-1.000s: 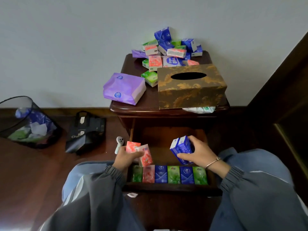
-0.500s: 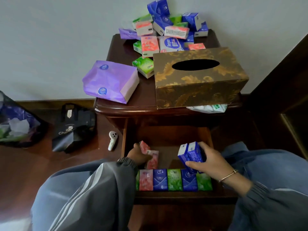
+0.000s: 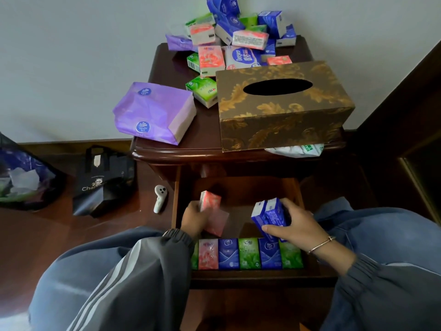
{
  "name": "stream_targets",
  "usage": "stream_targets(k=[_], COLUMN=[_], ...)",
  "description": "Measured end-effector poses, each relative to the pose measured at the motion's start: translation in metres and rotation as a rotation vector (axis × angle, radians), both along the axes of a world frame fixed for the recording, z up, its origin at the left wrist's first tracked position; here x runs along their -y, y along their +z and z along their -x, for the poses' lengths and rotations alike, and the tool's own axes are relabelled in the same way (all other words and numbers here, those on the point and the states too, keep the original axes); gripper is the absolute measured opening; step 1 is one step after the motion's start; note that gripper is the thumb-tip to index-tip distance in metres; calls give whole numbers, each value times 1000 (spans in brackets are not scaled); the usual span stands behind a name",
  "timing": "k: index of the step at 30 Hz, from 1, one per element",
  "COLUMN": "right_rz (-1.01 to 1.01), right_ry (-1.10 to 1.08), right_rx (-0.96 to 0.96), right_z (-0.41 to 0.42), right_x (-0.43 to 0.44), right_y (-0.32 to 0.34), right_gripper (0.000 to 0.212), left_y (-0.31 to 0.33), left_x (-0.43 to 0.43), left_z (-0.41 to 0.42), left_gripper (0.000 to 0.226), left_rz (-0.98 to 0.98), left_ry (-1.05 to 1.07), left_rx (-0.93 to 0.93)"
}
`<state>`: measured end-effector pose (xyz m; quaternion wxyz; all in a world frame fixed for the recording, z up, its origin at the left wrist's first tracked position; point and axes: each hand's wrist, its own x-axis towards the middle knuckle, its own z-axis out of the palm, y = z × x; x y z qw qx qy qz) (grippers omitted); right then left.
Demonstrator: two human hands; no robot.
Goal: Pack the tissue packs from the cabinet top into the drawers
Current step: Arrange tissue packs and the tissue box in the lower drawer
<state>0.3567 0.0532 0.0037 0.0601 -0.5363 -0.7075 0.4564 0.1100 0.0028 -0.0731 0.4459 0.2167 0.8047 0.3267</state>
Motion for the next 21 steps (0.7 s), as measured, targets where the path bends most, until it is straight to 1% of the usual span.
stream_targets(k=[2,3,4,5,8,9,10,11,14,15,17,19,21], right_rz=[-8,-8,-1,7,15,16,16,15,20,20,21,30,29], right_ry=[3,0,-10,-25,-75,-86,-96,-104,-122,-123,-121,-121,-115], right_rx=[8,7,-1,-16,-51,-56,-59,-62,-74,-73,-67,-67,-63], right_z=[0,0,-1,-3,-7,-9,-10,-11,-13,-13,-12,-11,-10], right_x=[0,0,0,-1,-5,-7,-8,-9,-11,-11,-10,-10,-9], right_y=[0,1,0,0,-1,-1,-1,-1,-1,-1,-3,-5,-6], right_gripper=[58,56,55,54,53,53,53,53,53,52,52,53,53], left_y=[-2,-5,-9,-13,-18,-18,-18,-20,-22,-22,-23,-26,-27], left_x=[-3,-4,-4,-4,-5,-6,-7,-8,-13,-17,-24,-30,-36], left_z=[-3,-4,-6,-6,-5,-5,-4,-2,1,2,4,4,3], left_gripper=[27,30,31,33,39,43,49,55,72,73,65,57,53], left_rz=[39,77,118,160,318,346,344,299,91,53,41,86,157], left_ry=[-3,-16,-33,-74,-292,-322,-328,-341,-520,-591,-758,-967,-1120], left_rx=[243,287,268,190,-208,-287,-323,-349,-407,-422,-462,-527,-560])
